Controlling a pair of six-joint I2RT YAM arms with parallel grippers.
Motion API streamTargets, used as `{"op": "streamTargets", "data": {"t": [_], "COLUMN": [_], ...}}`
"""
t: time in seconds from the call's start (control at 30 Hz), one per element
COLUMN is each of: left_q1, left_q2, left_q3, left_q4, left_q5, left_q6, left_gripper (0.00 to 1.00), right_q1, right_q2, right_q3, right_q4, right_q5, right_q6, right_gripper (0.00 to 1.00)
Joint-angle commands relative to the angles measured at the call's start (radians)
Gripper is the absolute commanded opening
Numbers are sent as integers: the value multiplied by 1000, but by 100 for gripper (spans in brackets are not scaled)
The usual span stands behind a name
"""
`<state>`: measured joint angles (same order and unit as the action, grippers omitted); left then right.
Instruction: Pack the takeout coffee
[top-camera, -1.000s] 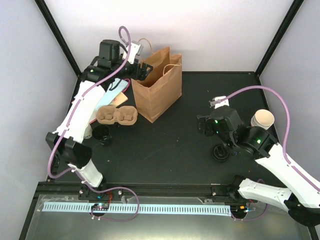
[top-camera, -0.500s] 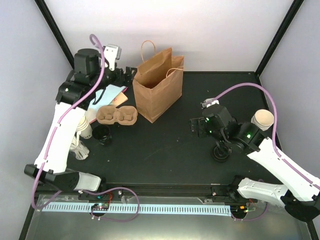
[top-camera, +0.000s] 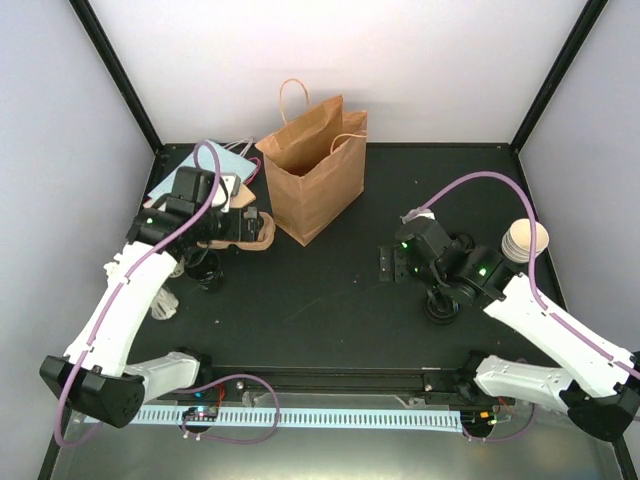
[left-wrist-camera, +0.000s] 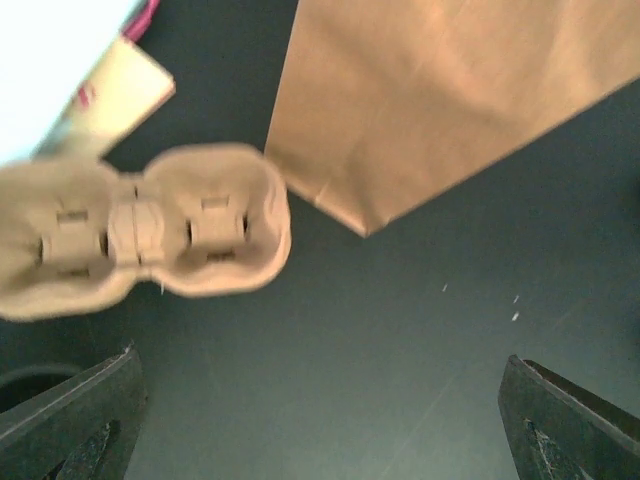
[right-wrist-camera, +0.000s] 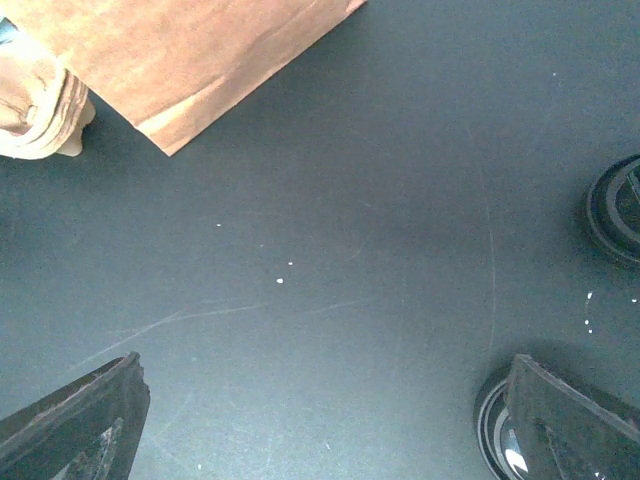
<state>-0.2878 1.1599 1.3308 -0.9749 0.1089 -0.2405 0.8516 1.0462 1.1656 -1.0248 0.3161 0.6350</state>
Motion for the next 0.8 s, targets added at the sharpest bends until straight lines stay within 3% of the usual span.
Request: {"op": "streamTargets", "data": {"t": [0.0, 0.13, 0.4, 0.77], "left_q1": [7, 5, -5, -5], "left_q2": [-46, -71, -137, -189], "left_q3": [-109, -241, -354, -302], "left_q4": [-28, 86, 178, -11], "left_q5": [30, 121, 136, -144], "left_q6": [-47, -112, -144, -147], "left_gripper": [99, 99, 98, 99], "right_q1": [1, -1, -62, -97], "right_q2": [-24, -43, -72, -96], "right_q3": [-64, -123, -240, -237], "right_q4": [51, 74, 87, 31], "right_q5": [42, 45, -14, 30], "right_q6": [34, 76, 107, 116], "right_gripper": [100, 100, 100, 100]}}
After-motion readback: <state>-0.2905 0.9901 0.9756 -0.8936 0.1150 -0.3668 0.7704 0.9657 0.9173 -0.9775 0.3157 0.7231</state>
